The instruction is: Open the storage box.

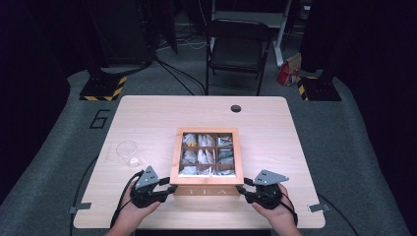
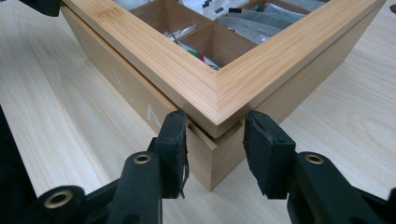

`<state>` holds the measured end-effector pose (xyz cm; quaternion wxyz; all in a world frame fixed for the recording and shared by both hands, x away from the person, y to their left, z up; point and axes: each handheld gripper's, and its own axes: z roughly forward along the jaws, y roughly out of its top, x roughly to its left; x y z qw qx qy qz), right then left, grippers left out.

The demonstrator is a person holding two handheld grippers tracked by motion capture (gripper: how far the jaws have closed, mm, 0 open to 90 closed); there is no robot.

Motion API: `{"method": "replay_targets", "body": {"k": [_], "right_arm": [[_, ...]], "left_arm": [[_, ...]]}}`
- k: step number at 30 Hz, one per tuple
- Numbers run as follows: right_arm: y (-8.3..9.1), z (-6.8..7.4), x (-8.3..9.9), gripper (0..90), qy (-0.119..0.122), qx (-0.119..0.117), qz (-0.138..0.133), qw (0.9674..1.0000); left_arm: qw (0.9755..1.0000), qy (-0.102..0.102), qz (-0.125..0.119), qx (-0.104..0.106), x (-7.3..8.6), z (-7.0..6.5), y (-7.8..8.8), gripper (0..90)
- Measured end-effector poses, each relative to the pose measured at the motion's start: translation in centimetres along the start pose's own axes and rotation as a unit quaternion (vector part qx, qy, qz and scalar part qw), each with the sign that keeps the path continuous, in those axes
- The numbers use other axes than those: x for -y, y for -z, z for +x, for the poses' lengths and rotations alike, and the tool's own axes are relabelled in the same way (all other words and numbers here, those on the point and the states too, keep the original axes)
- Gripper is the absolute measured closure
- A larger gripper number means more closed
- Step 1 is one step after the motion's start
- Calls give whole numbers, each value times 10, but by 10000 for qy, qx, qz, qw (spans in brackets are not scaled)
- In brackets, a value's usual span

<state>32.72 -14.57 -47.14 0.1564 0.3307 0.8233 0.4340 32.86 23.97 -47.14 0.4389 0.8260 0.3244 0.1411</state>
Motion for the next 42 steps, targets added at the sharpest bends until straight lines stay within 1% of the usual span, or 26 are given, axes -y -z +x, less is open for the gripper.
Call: {"method": "replay_targets", "body": {"k": [1, 2, 3, 4, 5, 7, 8, 9, 10, 12, 13, 14, 15, 16, 17, 18, 21, 22, 25, 26, 28, 30, 32, 33, 37, 42], "right_arm": [[0, 0, -1, 591, 18, 1, -19, 10000], [1, 1, -1, 595, -39, -32, -15, 10000], [0, 1, -2, 597, -55, -44, -29, 10000], [0, 1, -2, 597, -55, -44, -29, 10000], [1, 1, -3, 597, 13, -26, -28, 10000], [2, 0, -5, 606, -44, -82, -80, 9999], [3, 0, -6, 609, -72, -63, -99, 9999], [4, 0, -6, 614, -86, -79, -145, 9998], [5, 0, -7, 616, -75, -68, -173, 9998], [7, 0, -9, 617, -102, -14, -206, 9997], [7, -1, -10, 617, -66, -11, -229, 9997], [9, -2, -11, 615, -125, 40, -246, 9996], [10, -2, -12, 614, -149, 28, -275, 9995], [11, -1, -13, 614, -176, 42, -286, 9994], [12, -2, -14, 614, -148, 48, -302, 9994], [12, -2, -14, 614, -148, 48, -302, 9994], [13, -2, -18, 612, -93, 91, -319, 9994], [13, -3, -20, 606, -16, 125, -323, 9994], [16, -3, -24, 596, 59, 196, -354, 9992], [17, -4, -25, 595, 89, 196, -378, 9991], [19, -5, -28, 595, 143, 185, -402, 9989], [21, -5, -31, 593, 77, 164, -440, 9989], [23, -8, -35, 590, 97, 141, -502, 9986], [24, -8, -37, 590, 88, 125, -501, 9986], [26, -10, -43, 589, 121, 127, -539, 9984], [30, -14, -54, 586, 169, 96, -558, 9983]], "left_arm": [[10000, 34, 8, 47, 0, 0, 1, 590], [10000, 37, -58, 44, -1, 1, 2, 592], [9999, 52, -51, 79, -2, 1, 3, 592], [9999, 52, -51, 79, -2, 1, 3, 593], [9999, 75, -102, 74, -2, 1, 4, 593], [9998, 85, -172, 24, -4, 1, 5, 593], [9997, 139, -208, 17, -5, 0, 6, 593], [9997, 142, -204, 44, -6, 1, 7, 593], [9995, 179, -254, 14, -8, 0, 8, 593], [9996, 182, -217, 44, -9, 1, 9, 593], [9997, 140, -177, 34, -10, 1, 10, 593], [9996, 196, -191, 33, -11, 0, 11, 596], [9994, 246, -249, 2, -13, 0, 12, 599], [9994, 246, -249, 2, -13, 0, 12, 600], [9995, 243, -213, 39, -15, 1, 14, 600], [9993, 260, -257, 7, -16, 1, 14, 600], [9992, 294, -253, -3, -20, 1, 16, 605], [9991, 312, -283, -13, -21, 1, 16, 605], [9989, 334, -331, -81, -24, 1, 19, 603], [9988, 368, -326, -53, -26, 1, 20, 602], [9985, 391, -373, -81, -29, 2, 21, 593], [9983, 417, -401, -64, -32, 3, 23, 590], [9983, 374, -430, -100, -35, 3, 25, 587], [9984, 280, -451, -168, -38, 3, 26, 587], [9986, 182, -458, -208, -44, 4, 29, 585], [9983, 139, -517, -224, -55, 7, 33, 583]]}}
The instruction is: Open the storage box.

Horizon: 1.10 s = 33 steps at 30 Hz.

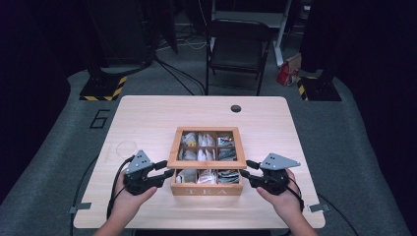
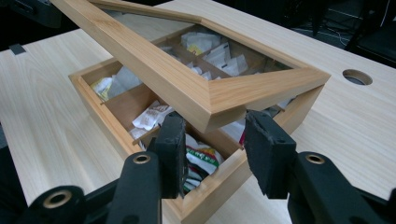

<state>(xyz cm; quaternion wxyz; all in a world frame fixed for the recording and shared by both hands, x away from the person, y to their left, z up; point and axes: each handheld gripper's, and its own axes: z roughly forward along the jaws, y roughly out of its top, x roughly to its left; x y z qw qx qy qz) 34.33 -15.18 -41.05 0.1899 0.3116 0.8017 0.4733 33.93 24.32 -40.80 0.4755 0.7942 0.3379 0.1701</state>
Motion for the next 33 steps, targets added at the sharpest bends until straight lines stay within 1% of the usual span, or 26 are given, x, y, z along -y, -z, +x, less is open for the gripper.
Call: {"method": "replay_targets", "body": {"k": [1, 4, 6, 7, 8, 13, 15, 18, 19, 20, 26, 28, 30, 31, 32, 33], "right_arm": [[1, -1, -3, 586, -23, -14, -2, 10000], [2, -5, -10, 585, -41, -66, 11, 10000], [2, -5, -11, 585, -84, -63, 15, 9999], [2, -6, -12, 585, -61, -79, 14, 9999], [2, -6, -13, 585, -99, -69, 10, 9999], [4, -8, -21, 585, -55, -43, -4, 10000], [4, -10, -25, 585, 27, -28, 16, 10000], [5, -12, -31, 584, 43, -24, 20, 10000], [5, -13, -33, 585, 43, -13, 10, 10000], [5, -14, -36, 585, 73, -12, 0, 10000], [6, -19, -45, 586, 0, -29, -48, 10000], [5, -20, -48, 587, 26, -42, -79, 10000], [5, -22, -51, 586, 79, -2, -89, 9999], [5, -22, -53, 586, 54, 23, -99, 9999], [5, -23, -55, 586, 83, 22, -105, 9999], [5, -24, -56, 586, 107, 23, -111, 9999]], "left_arm": [[10000, 28, 11, 25, -2, 1, 0, 583], [10000, 9, 44, 73, -8, 3, 2, 580], [9999, 3, 52, 89, -10, 5, 2, 580], [9999, 11, 56, 112, -11, 6, 3, 579], [9999, 36, 24, 113, -12, 6, 2, 578], [9999, 48, 18, 153, -20, 10, 4, 575], [9999, 75, 12, 156, -23, 11, 4, 573], [9998, 95, -49, 159, -28, 14, 4, 573], [9998, 97, -30, 177, -30, 15, 4, 573], [9998, 74, -39, 161, -33, 17, 4, 573], [9999, 4, -87, 94, -42, 20, 3, 573], [9999, -18, -70, 104, -46, 21, 4, 573], [9999, -53, -101, 58, -50, 22, 4, 574], [9999, -65, -117, 40, -51, 22, 4, 575], [9999, -75, -150, 17, -52, 23, 3, 575], [9998, -51, -184, 7, -53, 23, 3, 576]]}}
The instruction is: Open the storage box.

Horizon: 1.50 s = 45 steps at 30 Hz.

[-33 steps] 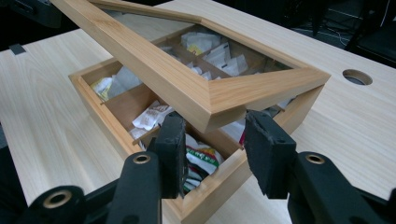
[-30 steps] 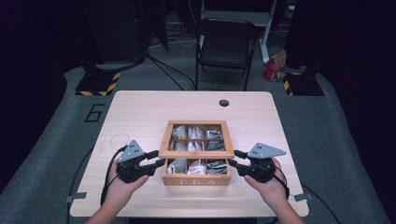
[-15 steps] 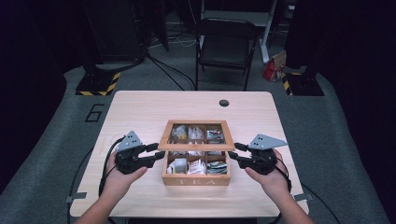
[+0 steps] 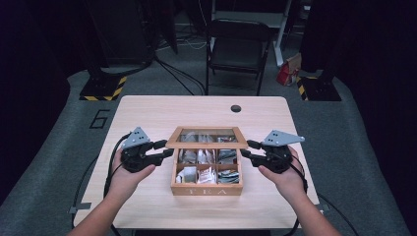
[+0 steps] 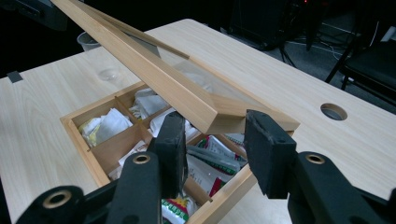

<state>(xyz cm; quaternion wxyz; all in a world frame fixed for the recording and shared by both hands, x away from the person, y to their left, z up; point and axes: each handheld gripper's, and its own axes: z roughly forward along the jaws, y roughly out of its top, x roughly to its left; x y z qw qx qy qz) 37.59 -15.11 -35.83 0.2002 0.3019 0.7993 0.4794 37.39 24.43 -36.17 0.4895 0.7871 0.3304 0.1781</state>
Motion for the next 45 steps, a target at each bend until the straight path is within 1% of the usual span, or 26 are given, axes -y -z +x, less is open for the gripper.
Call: {"method": "replay_targets", "body": {"k": [2, 5, 7, 10, 12, 13, 16, 17, 19, 20, 21, 22, 23, 24, 26, 27, 28, 29, 30, 31, 33, 41, 43, 45], "right_arm": [[0, -1, -2, 585, -7, 14, 20, 10000], [-1, -2, -6, 580, 44, 42, -7, 10000], [-2, -3, -7, 579, 27, 55, -13, 10000], [-3, -6, -9, 580, -6, -2, -79, 10000], [-3, -9, -11, 581, -121, -11, -129, 9998], [-3, -9, -11, 581, -121, -11, -129, 9998], [-4, -12, -15, 582, -174, -16, -156, 9997], [-4, -13, -17, 583, -177, -14, -163, 9997], [-4, -14, -18, 583, -162, -5, -165, 9997], [-5, -14, -19, 583, -163, 0, -174, 9997], [-4, -14, -21, 583, -175, 3, -164, 9997], [-5, -15, -22, 583, -160, 12, -175, 9997], [-5, -15, -22, 583, -171, 16, -182, 9997], [-5, -16, -23, 583, -143, 10, -183, 9997], [-5, -17, -24, 583, -183, 17, -185, 9997], [-6, -18, -24, 583, -162, 7, -196, 9997], [-6, -18, -25, 583, -179, 7, -199, 9996], [-6, -18, -25, 583, -180, 9, -203, 9996], [-6, -18, -26, 583, -171, -26, -195, 9997], [-6, -19, -26, 583, -171, 16, -200, 9997], [-6, -19, -27, 584, -157, 6, -205, 9997], [-11, -24, -29, 566, -163, 18, -238, 9996], [-13, -26, -29, 554, -153, 25, -221, 9996], [-15, -27, -29, 538, -165, 39, -260, 9995]], "left_arm": [[10000, 6, -16, 12, -2, 1, 0, 576], [10000, -27, -54, -31, -4, 2, -1, 576], [9999, -59, -66, -48, -6, 4, -2, 576], [9999, -66, -74, -77, -8, 6, -3, 576], [9999, -49, -103, -117, -8, 9, -5, 576], [9999, -50, -90, -121, -8, 11, -6, 576], [9998, -30, -90, -186, -8, 15, -11, 575], [9998, -33, -50, -202, -8, 16, -13, 575], [9996, -80, 7, -283, -8, 18, -19, 575], [9994, -94, -16, -336, -8, 20, -22, 574], [9995, -78, 4, -315, -8, 21, -24, 569], [9994, -89, -16, -336, -8, 21, -27, 569], [9993, -116, 19, -358, -9, 22, -29, 569], [9992, -124, 2, -390, -10, 23, -31, 569], [9991, -101, 5, -402, -10, 24, -35, 570], [9990, -89, -18, -427, -11, 25, -37, 569], [9991, -79, -24, -420, -11, 25, -37, 569], [9989, -86, -67, -459, -12, 26, -38, 569], [9989, -72, -80, -458, -13, 26, -38, 571], [9988, -84, -74, -468, -14, 26, -38, 573], [9984, -141, -122, -540, -15, 26, -40, 575], [9983, -128, -118, -550, -18, 28, -41, 579], [9984, -116, -122, -531, -19, 28, -41, 579], [9986, -102, -122, -504, -19, 30, -41, 579]]}}
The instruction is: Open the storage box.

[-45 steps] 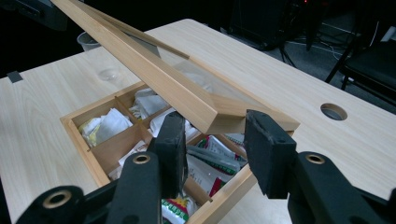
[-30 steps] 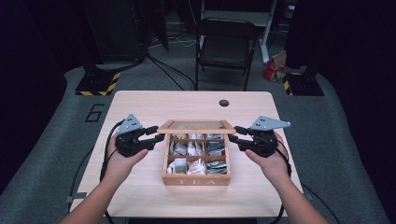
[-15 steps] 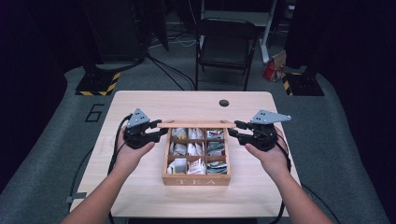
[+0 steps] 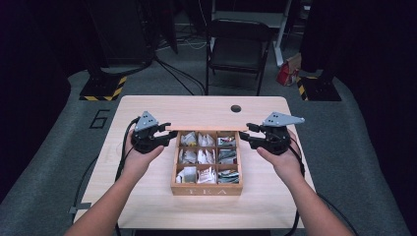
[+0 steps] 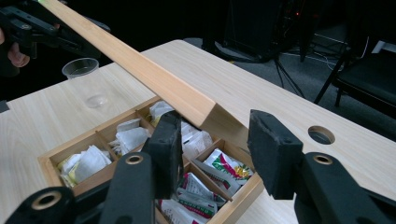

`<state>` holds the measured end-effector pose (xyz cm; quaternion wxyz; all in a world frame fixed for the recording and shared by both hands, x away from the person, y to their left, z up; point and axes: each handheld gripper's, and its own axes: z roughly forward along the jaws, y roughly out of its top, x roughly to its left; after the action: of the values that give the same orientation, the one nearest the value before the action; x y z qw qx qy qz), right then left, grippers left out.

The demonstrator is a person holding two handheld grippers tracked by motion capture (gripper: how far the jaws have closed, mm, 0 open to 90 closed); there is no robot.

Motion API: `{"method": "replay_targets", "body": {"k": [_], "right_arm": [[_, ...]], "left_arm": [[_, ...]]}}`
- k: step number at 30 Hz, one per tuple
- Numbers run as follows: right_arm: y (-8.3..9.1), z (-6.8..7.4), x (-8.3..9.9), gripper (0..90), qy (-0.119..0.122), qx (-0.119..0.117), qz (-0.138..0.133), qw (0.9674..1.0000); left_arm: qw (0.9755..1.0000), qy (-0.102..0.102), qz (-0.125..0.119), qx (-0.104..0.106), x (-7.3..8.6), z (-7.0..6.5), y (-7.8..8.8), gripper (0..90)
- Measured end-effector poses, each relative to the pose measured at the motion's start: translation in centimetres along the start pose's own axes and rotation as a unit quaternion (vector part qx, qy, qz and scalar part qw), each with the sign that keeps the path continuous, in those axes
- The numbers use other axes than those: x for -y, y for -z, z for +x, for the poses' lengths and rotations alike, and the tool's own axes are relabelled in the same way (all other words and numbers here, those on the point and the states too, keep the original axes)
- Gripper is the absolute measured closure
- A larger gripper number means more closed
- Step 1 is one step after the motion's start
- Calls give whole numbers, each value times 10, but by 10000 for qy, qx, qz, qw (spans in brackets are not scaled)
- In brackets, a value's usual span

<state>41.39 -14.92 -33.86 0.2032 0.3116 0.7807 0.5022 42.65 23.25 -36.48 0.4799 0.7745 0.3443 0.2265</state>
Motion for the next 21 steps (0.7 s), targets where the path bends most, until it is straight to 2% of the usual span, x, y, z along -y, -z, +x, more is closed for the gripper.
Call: {"method": "replay_targets", "body": {"k": [5, 13, 21], "right_arm": [[-7, -4, 0, 527, -23, 13, 42, 10000], [-20, -13, 2, 524, 89, 106, 93, 9999], [-34, -25, 9, 520, -50, 176, 209, 9996]], "left_arm": [[10000, 64, -32, 5, -3, 2, -2, 579], [9999, 109, -59, -6, -9, 7, -5, 582], [9999, 133, -66, -17, -14, 11, -7, 585]]}}
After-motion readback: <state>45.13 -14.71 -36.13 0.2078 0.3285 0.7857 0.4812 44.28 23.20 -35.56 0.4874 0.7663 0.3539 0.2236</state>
